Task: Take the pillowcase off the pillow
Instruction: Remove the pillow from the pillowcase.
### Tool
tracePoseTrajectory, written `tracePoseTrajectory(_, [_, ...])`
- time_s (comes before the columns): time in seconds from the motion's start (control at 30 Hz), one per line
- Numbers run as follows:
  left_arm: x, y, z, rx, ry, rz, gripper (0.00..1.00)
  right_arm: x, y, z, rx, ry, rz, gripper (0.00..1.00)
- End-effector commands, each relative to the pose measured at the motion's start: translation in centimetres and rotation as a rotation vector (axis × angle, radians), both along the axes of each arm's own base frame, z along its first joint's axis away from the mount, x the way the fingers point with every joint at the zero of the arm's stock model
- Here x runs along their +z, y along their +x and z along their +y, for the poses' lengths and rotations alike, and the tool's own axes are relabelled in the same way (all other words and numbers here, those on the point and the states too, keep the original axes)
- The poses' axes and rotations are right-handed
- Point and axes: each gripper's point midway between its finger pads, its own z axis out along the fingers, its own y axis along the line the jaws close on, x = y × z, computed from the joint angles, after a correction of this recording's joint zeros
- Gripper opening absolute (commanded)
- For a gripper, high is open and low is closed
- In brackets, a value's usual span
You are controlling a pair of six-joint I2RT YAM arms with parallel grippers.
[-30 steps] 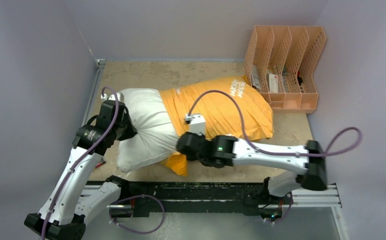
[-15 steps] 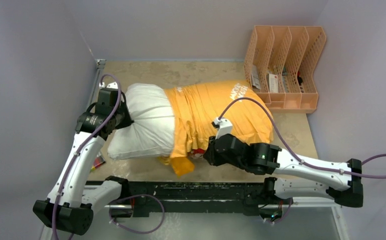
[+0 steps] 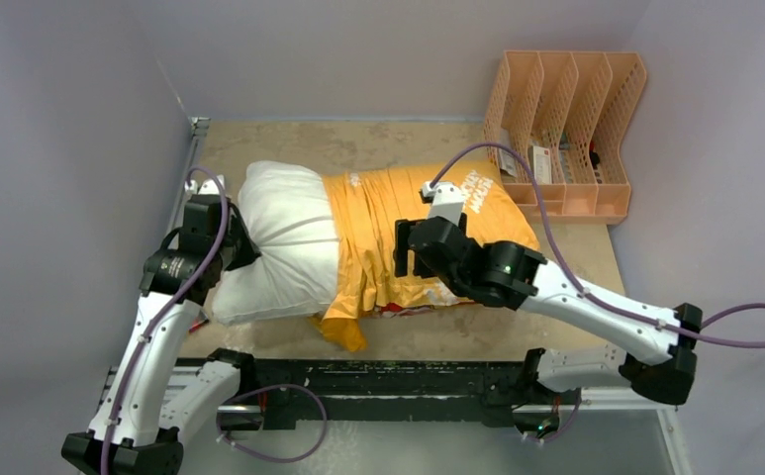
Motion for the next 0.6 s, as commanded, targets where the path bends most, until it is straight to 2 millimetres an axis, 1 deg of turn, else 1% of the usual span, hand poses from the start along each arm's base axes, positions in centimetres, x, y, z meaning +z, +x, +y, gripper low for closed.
tracePoseTrajectory(0.0, [1.5,0.8,1.2,0.105,-0.009,-0.068,0.00,-3.5,0.9,1.8,0.050,-0.025,0.055,0.82])
tracePoseTrajectory(0.03, [1.7,0.9,1.0,0.113,-0.025,-0.083,0.00,-4.3,1.0,2.7,0.084,-0.016,0.054,0.82])
tracePoseTrajectory(0.07, [1.9,1.1,0.9,0.119,-0.043,-0.098,0.00,-5.2,1.4,2.5,0.039,-0.026,0.065,0.81])
tracePoseTrajectory(0.1, [2.0,1.2,0.7,0.124,-0.062,-0.110,0.00,-6.5,1.7,1.7,-0.013,-0.073,0.079,0.77])
tracePoseTrajectory(0.13, [1.8,1.3,0.5,0.126,-0.077,-0.112,0.00,-7.8,1.8,0.1,-0.065,-0.166,0.102,0.68])
tracePoseTrajectory(0.17, [1.6,1.4,0.4,0.129,-0.086,-0.110,0.00,-8.6,2.0,-1.5,-0.136,-0.246,0.119,0.56])
tracePoseTrajectory(0.2, [1.2,1.3,0.5,0.144,-0.089,-0.103,0.00,-8.7,2.3,-2.8,-0.187,-0.308,0.114,0.39])
tracePoseTrajectory(0.23, [0.9,1.2,0.7,0.164,-0.089,-0.094,0.00,-8.5,2.5,-3.9,-0.214,-0.355,0.100,0.19])
tracePoseTrajectory(0.27, [0.6,1.3,0.6,0.162,-0.093,-0.091,0.00,-8.2,2.5,-4.9,-0.237,-0.383,0.081,0.06])
tracePoseTrajectory(0.3, [0.3,1.4,0.6,0.168,-0.093,-0.090,0.00,-7.8,2.5,-5.9,-0.252,-0.389,0.062,0.00])
tracePoseTrajectory(0.37, [0.5,1.8,1.2,0.194,-0.074,-0.112,0.00,-6.9,2.4,-8.1,-0.294,-0.344,0.033,0.00])
tracePoseTrajectory(0.5, [1.8,1.9,3.6,0.257,0.022,-0.118,0.00,-6.2,1.8,-13.5,-0.400,-0.209,0.041,0.00])
tracePoseTrajectory(0.57, [2.3,1.5,4.9,0.289,0.068,-0.112,0.00,-5.6,1.3,-15.8,-0.447,-0.158,0.041,0.00])
